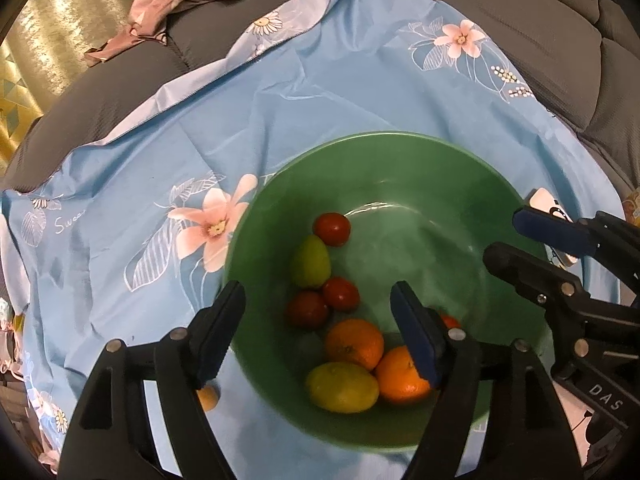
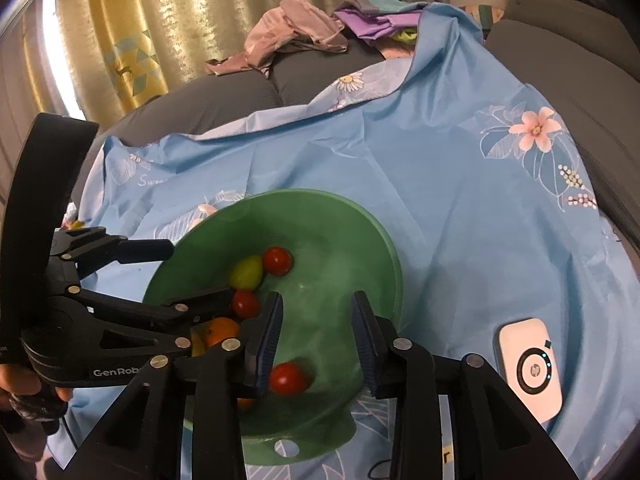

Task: Organize fruits
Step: 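Open both tools to drop the tomatoes into the bowl, then withdraw both tools toward the two small yellow tomatoes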

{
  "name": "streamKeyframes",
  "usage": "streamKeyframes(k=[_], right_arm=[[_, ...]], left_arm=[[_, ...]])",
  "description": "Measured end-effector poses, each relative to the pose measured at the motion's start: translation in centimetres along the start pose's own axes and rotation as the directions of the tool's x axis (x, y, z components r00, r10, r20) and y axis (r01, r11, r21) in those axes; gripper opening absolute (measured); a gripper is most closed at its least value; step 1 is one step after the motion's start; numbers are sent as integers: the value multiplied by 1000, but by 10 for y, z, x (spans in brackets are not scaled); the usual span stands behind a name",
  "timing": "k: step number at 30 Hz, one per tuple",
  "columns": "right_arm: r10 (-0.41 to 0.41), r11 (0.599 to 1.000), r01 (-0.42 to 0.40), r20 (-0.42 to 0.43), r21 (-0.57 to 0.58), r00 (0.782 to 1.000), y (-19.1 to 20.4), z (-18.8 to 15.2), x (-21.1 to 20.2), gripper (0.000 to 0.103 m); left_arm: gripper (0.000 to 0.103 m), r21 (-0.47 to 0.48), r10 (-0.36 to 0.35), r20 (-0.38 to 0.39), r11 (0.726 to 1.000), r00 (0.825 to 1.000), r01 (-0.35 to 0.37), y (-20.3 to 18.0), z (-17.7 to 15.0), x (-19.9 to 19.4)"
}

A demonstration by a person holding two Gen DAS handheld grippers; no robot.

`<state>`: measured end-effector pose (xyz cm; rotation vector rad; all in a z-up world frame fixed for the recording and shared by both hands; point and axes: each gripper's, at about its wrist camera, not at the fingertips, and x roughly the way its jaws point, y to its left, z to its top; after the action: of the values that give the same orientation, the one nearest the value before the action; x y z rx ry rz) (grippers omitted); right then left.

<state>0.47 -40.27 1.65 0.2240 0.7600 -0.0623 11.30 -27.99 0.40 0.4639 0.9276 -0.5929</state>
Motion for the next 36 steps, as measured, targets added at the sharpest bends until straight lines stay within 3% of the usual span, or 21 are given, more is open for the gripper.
streamKeyframes(k=[2, 8, 17, 24, 36], right_arm=[[-5, 1000, 5, 6, 2, 1000, 1, 0, -4, 40], [-14, 1000, 14, 18, -10, 1000, 9, -1, -18, 42], [-24, 1000, 25, 44, -11, 999, 19, -6, -44, 47], [4, 1000, -3, 46, -17, 999, 31, -19, -60, 48], [77, 994, -73, 53, -80, 996, 70, -34, -84, 48]], left_arm=[[85, -2, 9, 9, 1000, 1000, -9, 1, -2, -5], [86, -31, 15, 42, 999, 999, -14, 7, -11, -26], [96, -78, 18, 96, 997, 995, -11, 13, -34, -58], [97, -127, 7, 150, 992, 989, 12, 21, -65, -92], [102, -232, 50, 207, 973, 977, 0, 44, -131, -144]])
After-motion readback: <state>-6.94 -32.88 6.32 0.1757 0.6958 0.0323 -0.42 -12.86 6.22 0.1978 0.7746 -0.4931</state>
